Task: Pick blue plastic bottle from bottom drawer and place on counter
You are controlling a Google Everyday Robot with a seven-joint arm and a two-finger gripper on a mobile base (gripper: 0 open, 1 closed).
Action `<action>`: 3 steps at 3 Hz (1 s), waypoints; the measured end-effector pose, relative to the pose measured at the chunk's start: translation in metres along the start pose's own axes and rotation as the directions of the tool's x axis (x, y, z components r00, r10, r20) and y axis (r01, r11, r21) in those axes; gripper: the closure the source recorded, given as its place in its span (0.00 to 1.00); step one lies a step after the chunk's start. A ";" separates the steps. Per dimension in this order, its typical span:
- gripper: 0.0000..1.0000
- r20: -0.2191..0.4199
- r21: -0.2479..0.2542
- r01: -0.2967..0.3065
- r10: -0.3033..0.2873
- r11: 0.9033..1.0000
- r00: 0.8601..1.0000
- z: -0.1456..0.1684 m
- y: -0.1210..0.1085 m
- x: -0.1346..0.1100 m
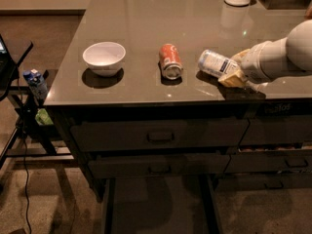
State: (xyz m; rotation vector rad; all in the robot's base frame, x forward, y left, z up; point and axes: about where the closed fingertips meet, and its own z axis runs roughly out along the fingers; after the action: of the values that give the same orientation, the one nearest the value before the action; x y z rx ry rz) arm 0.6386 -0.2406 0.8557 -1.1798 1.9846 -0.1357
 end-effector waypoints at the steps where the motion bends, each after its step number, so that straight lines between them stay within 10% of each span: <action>1: 0.58 0.000 0.000 0.000 0.000 1.000 1.000 0.000 0.000 0.000; 3: 0.11 0.000 0.000 0.000 0.000 1.000 1.000 0.000 0.000 0.000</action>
Offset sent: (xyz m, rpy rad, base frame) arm 0.0000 0.0000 0.0000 0.0000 0.0000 0.0000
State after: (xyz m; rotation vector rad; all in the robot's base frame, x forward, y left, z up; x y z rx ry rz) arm 0.6386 -0.2405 0.8557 -1.1799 1.9845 -0.1355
